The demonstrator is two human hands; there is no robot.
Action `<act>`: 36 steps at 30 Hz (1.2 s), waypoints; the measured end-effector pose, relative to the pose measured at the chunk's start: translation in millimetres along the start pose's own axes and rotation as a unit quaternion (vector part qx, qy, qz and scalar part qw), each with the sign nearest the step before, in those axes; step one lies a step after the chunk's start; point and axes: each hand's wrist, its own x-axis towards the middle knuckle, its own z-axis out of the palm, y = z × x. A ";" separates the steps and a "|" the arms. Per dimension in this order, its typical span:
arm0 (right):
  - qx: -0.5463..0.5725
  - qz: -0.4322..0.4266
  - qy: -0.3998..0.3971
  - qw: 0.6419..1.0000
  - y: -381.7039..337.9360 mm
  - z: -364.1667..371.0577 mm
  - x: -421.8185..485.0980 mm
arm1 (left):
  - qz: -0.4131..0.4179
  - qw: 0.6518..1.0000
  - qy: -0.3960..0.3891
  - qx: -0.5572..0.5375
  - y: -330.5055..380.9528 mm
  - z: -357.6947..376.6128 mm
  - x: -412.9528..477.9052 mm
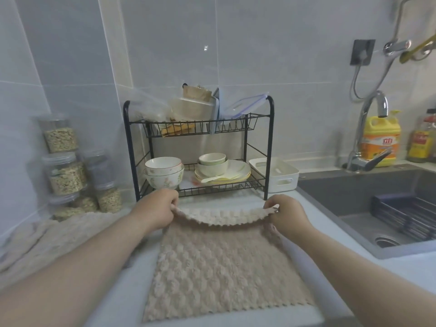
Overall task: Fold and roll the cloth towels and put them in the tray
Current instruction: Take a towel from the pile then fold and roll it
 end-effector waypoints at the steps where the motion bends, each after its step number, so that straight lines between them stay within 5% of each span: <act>1: -0.010 -0.005 -0.004 1.000 -3.0 -5.6 -5.4 | 0.002 1.000 0.013 -0.004 0.0 -5.5 -9.4; 9: -0.027 -0.045 -0.069 0.996 -5.5 -44.7 -73.3 | 0.012 0.995 0.015 -0.094 8.9 -14.2 -98.0; 15: -0.165 -0.109 -0.129 0.972 9.6 -40.4 -120.3 | 0.009 0.998 -0.033 -0.057 4.7 15.4 -156.7; 29: -0.195 -0.200 -0.135 0.951 18.3 -35.7 -139.6 | 0.038 0.994 -0.002 -0.105 -2.5 29.2 -168.3; 32: -0.197 -0.215 -0.149 0.945 19.8 -36.2 -137.9 | 0.088 0.991 0.032 -0.092 -4.9 28.8 -169.5; 36: -0.143 -0.199 -0.053 0.968 22.5 -37.1 -137.7 | 0.112 0.977 0.152 -0.099 -7.1 25.7 -172.2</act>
